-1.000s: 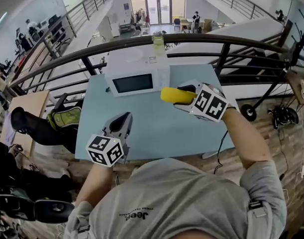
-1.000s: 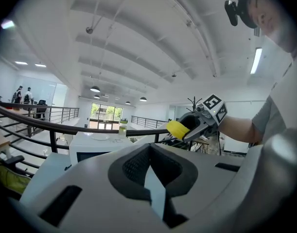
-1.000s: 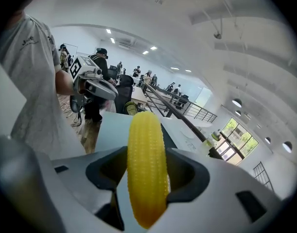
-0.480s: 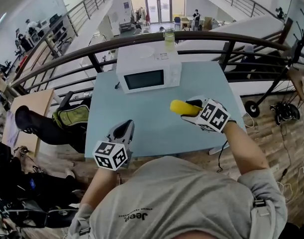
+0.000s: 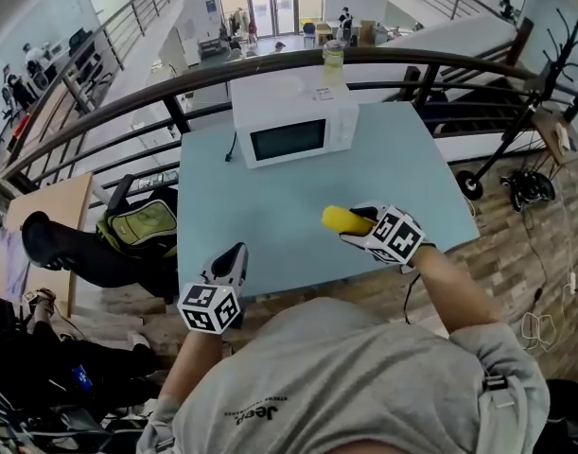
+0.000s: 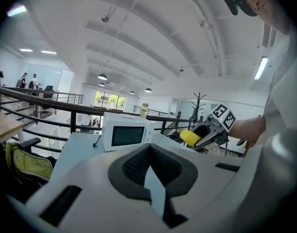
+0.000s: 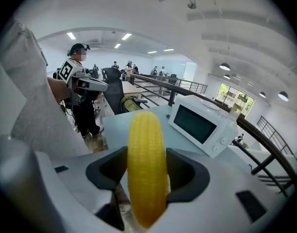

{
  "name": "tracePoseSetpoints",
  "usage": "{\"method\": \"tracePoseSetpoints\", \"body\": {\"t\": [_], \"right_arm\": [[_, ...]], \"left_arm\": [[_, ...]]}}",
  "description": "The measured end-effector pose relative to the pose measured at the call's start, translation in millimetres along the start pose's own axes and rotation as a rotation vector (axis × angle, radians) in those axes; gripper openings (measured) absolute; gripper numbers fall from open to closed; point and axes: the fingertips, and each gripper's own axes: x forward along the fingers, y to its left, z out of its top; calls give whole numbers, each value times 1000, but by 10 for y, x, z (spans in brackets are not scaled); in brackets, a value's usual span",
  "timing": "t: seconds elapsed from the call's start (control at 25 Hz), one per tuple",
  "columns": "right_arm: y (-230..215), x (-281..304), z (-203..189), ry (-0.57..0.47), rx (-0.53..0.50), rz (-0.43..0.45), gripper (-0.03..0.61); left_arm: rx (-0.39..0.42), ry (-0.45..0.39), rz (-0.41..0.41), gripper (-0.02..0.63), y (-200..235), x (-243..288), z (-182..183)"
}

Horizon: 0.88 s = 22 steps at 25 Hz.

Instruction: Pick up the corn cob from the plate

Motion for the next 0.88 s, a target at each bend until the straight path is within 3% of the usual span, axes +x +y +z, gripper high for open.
{"method": "tracePoseSetpoints", "body": {"t": [0.28,0.6,0.88], "right_arm": [[269,211,-213,48,51,23,256],[281,165,-604,36,14,121,256],[35,127,-985,48,-14,153,256]], "left_arm": [[-66,22,8,8,181,-58,-260],[-126,10,109,8,-223,119,-449],[-128,17,135,8,-576,426,-499]]}}
